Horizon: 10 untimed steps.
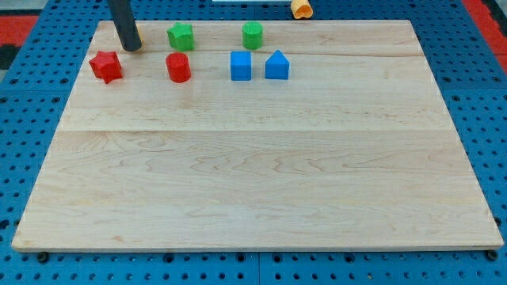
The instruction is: Slightly move the blue blocks towards the right
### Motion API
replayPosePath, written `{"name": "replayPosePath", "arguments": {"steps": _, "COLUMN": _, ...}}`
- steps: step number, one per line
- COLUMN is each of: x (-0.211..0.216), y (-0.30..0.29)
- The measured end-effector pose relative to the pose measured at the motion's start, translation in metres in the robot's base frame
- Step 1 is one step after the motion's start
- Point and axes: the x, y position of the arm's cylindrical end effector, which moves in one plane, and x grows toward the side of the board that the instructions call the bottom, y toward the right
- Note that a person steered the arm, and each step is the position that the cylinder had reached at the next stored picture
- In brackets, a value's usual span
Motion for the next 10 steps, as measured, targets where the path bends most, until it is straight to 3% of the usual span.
{"name": "replayPosePath", "arguments": {"steps": 1, "x": 0.026, "y": 0.006}}
{"name": "replayPosePath", "arguments": {"steps": 5, "x": 0.027, "y": 0.191}}
{"name": "replayPosePath", "arguments": {"steps": 9, "x": 0.044, "y": 0.269}}
{"name": "replayPosePath", "arguments": {"steps": 10, "x": 0.046, "y": 0.313}}
